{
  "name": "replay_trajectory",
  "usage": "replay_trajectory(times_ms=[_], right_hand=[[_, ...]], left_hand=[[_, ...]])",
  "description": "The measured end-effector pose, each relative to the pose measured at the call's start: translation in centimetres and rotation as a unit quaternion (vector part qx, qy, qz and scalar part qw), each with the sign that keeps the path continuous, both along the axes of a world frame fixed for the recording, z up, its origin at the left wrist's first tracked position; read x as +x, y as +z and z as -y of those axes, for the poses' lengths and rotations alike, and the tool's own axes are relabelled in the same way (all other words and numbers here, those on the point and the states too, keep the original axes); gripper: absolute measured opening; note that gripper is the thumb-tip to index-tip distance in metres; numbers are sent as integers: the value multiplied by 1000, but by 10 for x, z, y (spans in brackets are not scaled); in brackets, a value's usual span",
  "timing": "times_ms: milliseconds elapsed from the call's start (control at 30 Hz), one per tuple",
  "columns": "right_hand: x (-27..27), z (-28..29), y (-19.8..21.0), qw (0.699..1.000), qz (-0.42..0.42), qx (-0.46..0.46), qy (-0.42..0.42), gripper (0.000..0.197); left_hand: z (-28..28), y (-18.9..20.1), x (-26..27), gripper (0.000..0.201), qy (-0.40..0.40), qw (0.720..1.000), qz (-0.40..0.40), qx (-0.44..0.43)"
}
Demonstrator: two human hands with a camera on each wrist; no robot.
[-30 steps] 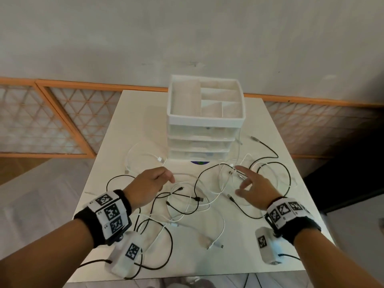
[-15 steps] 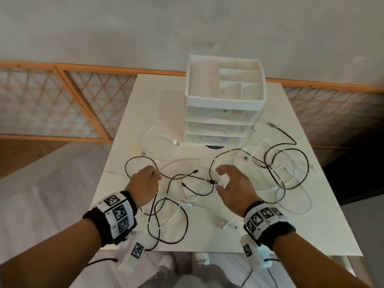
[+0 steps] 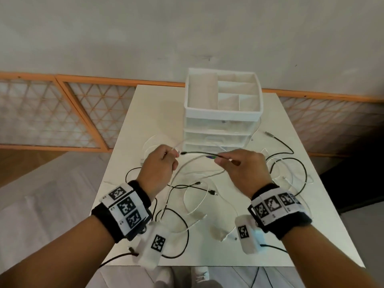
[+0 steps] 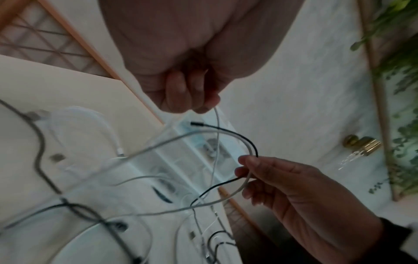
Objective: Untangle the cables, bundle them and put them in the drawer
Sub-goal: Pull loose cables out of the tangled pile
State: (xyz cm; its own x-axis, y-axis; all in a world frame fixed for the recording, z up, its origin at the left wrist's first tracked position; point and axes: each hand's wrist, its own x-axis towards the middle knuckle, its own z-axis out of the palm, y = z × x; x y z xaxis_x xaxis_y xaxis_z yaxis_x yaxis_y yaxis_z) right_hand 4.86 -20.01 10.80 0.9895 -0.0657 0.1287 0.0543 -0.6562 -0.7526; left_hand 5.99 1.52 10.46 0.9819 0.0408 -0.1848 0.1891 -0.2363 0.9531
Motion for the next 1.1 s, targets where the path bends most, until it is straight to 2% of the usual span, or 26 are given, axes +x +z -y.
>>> replay_trajectory(times_ms=[67, 167, 333, 433, 500, 567, 633, 767, 833, 900, 933, 967, 1000, 1033, 1067, 1100], right_hand=[[2, 1, 21, 998, -49, 45, 5, 10], [2, 1, 22, 992, -89, 94, 2, 9], [1, 17, 14, 977, -34, 177, -110, 13], [0, 7, 28, 973, -16, 225, -42, 16], [0, -10, 46, 968, 7, 251, 24, 15], [4, -23, 66, 959, 42, 277, 45, 16], [13, -21, 89, 937, 92, 337, 12, 21], [35, 27, 127, 844, 177, 496, -103, 22], [43, 56, 123, 827, 159, 507, -184, 20], [51, 77, 96, 837, 99, 480, -245, 13], [50, 82, 81, 858, 46, 438, -265, 15], [48, 84, 66, 888, -18, 367, -277, 37], [44, 81, 57, 916, -68, 277, -283, 68], [40, 76, 49, 940, -94, 189, -268, 90], [34, 64, 48, 963, -95, 108, -230, 96], [30, 51, 48, 982, -69, 47, -169, 90]], left_hand=[[13, 16, 6, 23, 5, 999, 21, -41], [28, 35, 14, 19, 0, 996, 38, -78], [19, 30, 24, 19, 31, 999, 12, -39], [26, 33, 20, 16, -1, 997, 26, -70], [45, 41, 16, 17, -64, 991, 37, -112], [66, 47, 15, 22, -120, 980, 6, -161], [76, 43, 20, 25, -127, 971, -45, -197], [59, 6, 28, 30, -116, 988, -71, -73], [46, -2, 29, 30, -95, 991, -77, -49], [38, 6, 33, 29, -62, 994, -68, -64], [37, 15, 37, 29, -51, 994, -53, -77], [38, 26, 40, 28, -51, 995, -33, -84], [41, 38, 42, 27, -62, 995, -11, -83], [45, 51, 44, 26, -81, 994, 10, -76], [50, 62, 44, 26, -105, 992, 28, -66], [56, 71, 45, 25, -128, 989, 43, -57]])
